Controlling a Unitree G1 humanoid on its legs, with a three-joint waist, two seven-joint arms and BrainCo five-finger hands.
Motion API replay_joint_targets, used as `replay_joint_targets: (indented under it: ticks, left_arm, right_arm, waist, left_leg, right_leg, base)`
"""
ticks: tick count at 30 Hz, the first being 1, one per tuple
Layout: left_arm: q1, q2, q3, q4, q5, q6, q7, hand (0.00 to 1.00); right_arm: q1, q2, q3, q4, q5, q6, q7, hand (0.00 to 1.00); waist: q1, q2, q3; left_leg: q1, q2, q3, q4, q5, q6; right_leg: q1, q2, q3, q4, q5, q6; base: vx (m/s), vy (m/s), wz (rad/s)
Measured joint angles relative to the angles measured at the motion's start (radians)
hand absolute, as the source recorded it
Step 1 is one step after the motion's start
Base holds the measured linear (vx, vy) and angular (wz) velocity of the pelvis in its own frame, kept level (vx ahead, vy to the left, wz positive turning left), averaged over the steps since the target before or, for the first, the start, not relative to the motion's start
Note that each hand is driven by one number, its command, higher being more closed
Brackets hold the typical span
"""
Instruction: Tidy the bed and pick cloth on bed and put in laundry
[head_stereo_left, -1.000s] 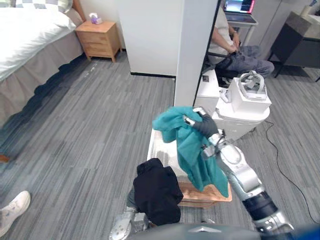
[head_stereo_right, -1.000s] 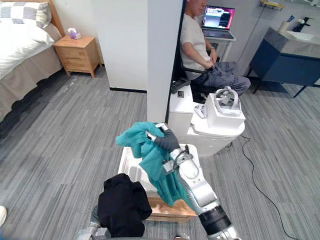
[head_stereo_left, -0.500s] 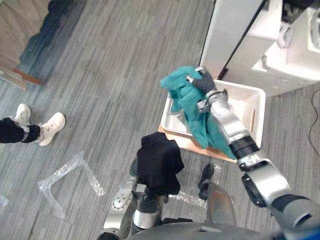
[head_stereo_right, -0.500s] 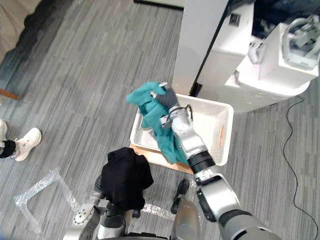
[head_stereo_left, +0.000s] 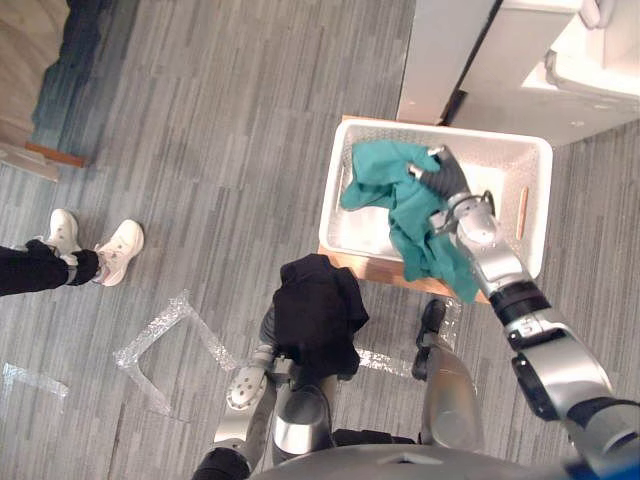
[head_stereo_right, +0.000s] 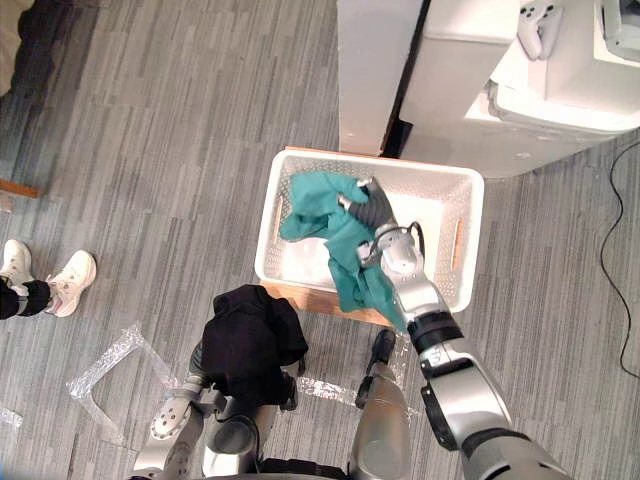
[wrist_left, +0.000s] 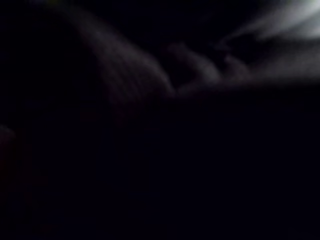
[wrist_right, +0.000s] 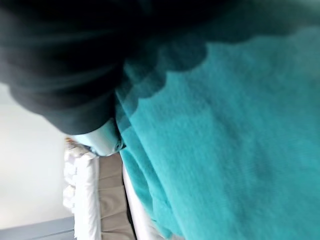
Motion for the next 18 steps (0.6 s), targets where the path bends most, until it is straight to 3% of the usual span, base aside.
replay_joint_targets:
  ticks: [5,13,16,18]
  left_arm:
    - [-0.004,0.000,0.000,0.000,-0.003,-0.042,0.000,1.00]
    - [0.001,-0.001,0.000,-0.006,-0.009,-0.069,-0.015,1.00]
    - [0.005,0.002,0.000,-0.059,-0.009,-0.044,-0.010,1.00]
    - [0.012,0.006,-0.001,-0.135,-0.009,0.008,0.013,1.00]
  right_arm:
    - [0.047,0.039,0.011,-0.016,-0.013,-0.052,-0.022,0.00]
    - [0.133,0.044,0.018,-0.131,-0.088,-0.067,-0.084,0.00]
    - [0.171,0.042,0.016,-0.175,-0.097,-0.067,-0.092,0.00]
    - [0.232,0.044,0.016,-0.210,-0.094,-0.064,-0.097,0.00]
  waist:
    - [-0.020,0.000,0.000]
    - [-0.025,-0.002,-0.001]
    - [-0.026,-0.015,-0.009]
    - [-0.026,-0.039,-0.049]
  left_leg:
    - [0.010,0.013,0.029,0.018,-0.014,-0.005]
    - [0.072,0.036,0.035,0.010,-0.020,-0.012]
    - [0.110,0.039,0.045,-0.012,-0.021,-0.013]
    - [0.121,0.042,0.051,-0.020,-0.023,-0.016]
  right_leg:
    - [0.001,0.015,0.030,-0.003,0.005,-0.001]
    - [0.073,0.038,0.032,-0.036,0.009,-0.001]
    - [0.108,0.048,0.035,-0.062,0.012,0.003]
    - [0.119,0.056,0.040,-0.079,0.014,0.004]
  base:
    - [0.01,0.005,-0.18]
    - [0.00,-0.003,-0.03]
    - [0.02,0.006,-0.08]
    - [0.06,0.005,-0.09]
